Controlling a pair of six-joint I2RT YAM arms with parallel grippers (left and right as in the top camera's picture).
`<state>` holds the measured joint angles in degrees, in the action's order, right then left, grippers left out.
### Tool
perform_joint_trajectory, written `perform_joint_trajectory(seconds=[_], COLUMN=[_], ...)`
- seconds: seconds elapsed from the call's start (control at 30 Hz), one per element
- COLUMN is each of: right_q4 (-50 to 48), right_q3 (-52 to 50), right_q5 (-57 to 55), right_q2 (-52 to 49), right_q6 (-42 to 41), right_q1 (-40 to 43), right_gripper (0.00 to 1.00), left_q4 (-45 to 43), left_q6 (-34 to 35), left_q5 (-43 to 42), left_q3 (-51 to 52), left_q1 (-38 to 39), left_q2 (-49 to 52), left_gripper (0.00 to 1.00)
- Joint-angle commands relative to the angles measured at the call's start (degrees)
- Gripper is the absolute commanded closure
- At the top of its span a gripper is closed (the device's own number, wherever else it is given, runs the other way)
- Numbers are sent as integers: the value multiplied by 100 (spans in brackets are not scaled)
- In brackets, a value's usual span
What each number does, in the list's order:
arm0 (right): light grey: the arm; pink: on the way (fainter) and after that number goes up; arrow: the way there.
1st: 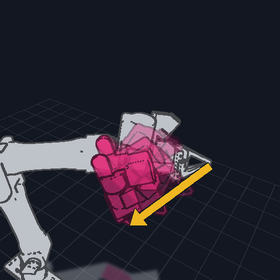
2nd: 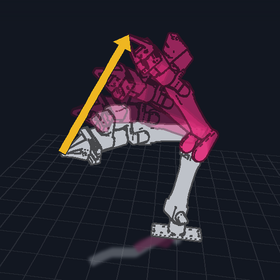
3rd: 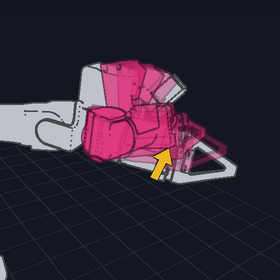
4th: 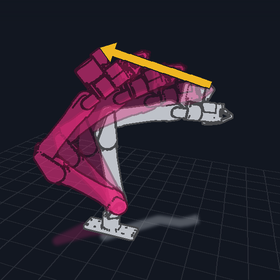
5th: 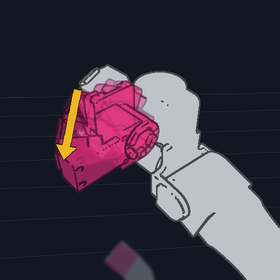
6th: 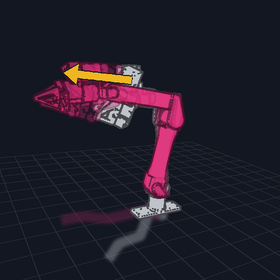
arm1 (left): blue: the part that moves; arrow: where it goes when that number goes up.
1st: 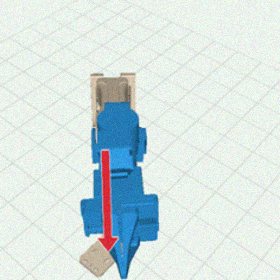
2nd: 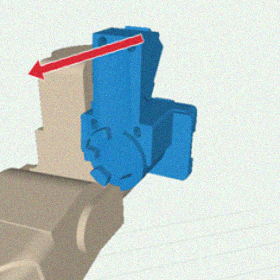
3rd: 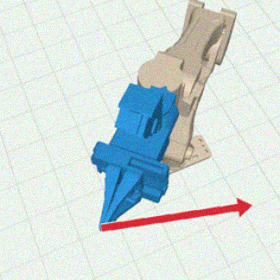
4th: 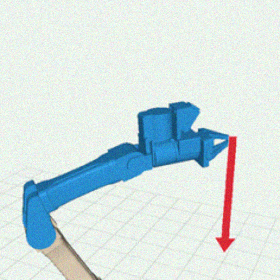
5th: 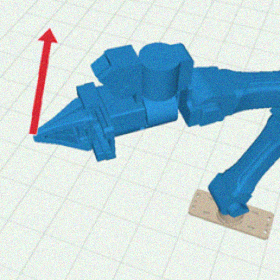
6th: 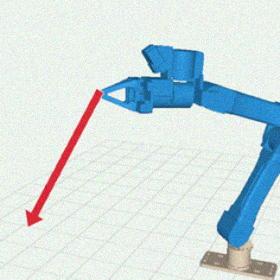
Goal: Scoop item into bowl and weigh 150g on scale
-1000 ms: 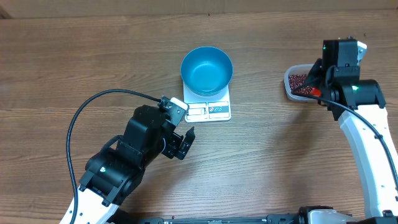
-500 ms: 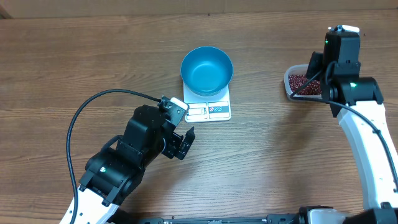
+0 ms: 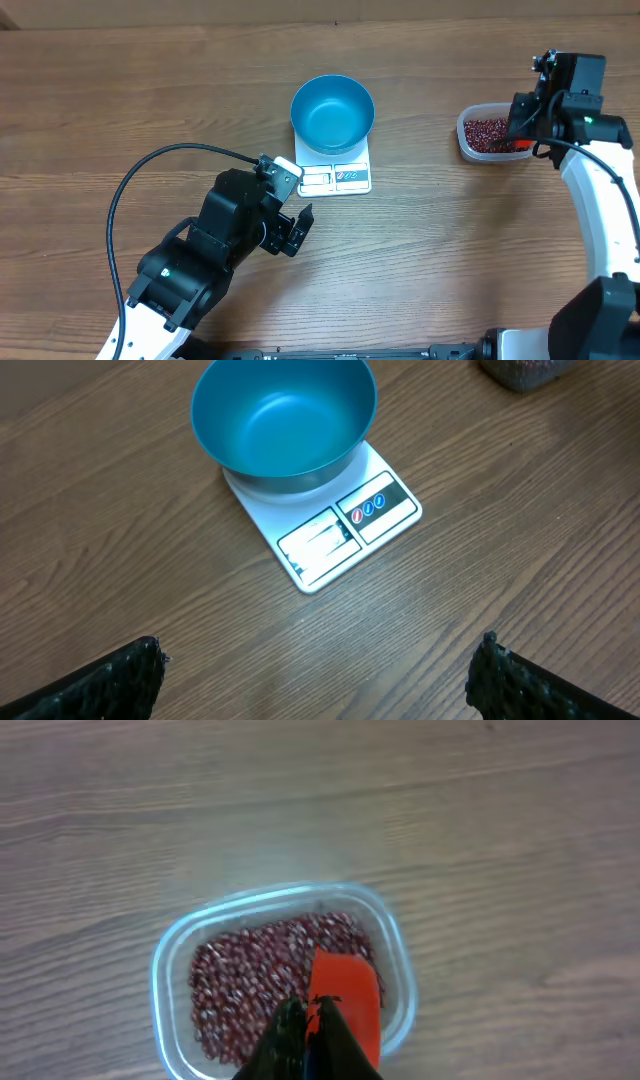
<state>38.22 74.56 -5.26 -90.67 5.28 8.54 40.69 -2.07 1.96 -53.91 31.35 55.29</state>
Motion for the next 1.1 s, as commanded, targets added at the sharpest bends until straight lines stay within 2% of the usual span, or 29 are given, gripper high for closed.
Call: perform_joint_trajectory(seconds=[0.0, 0.37, 0.83, 1.07], right_q4=[-120, -376, -341, -232], right_q3=[-24, -188, -188, -188], right_q5=[433, 385, 396, 892], right_q2=[-87, -614, -697, -807], right_q6=[275, 426, 422, 424], right_q1=[35, 232, 420, 420], right_gripper=[96, 96, 96, 96], left_q4=[-17, -20, -20, -20], left_q6=[-116, -116, -116, -116], left_q5=[35, 35, 33, 35], left_q3=[52, 52, 52, 52], left_q1=[-33, -33, -33, -33], left_q2=[-17, -17, -17, -17], left_gripper=[0, 1, 0, 1])
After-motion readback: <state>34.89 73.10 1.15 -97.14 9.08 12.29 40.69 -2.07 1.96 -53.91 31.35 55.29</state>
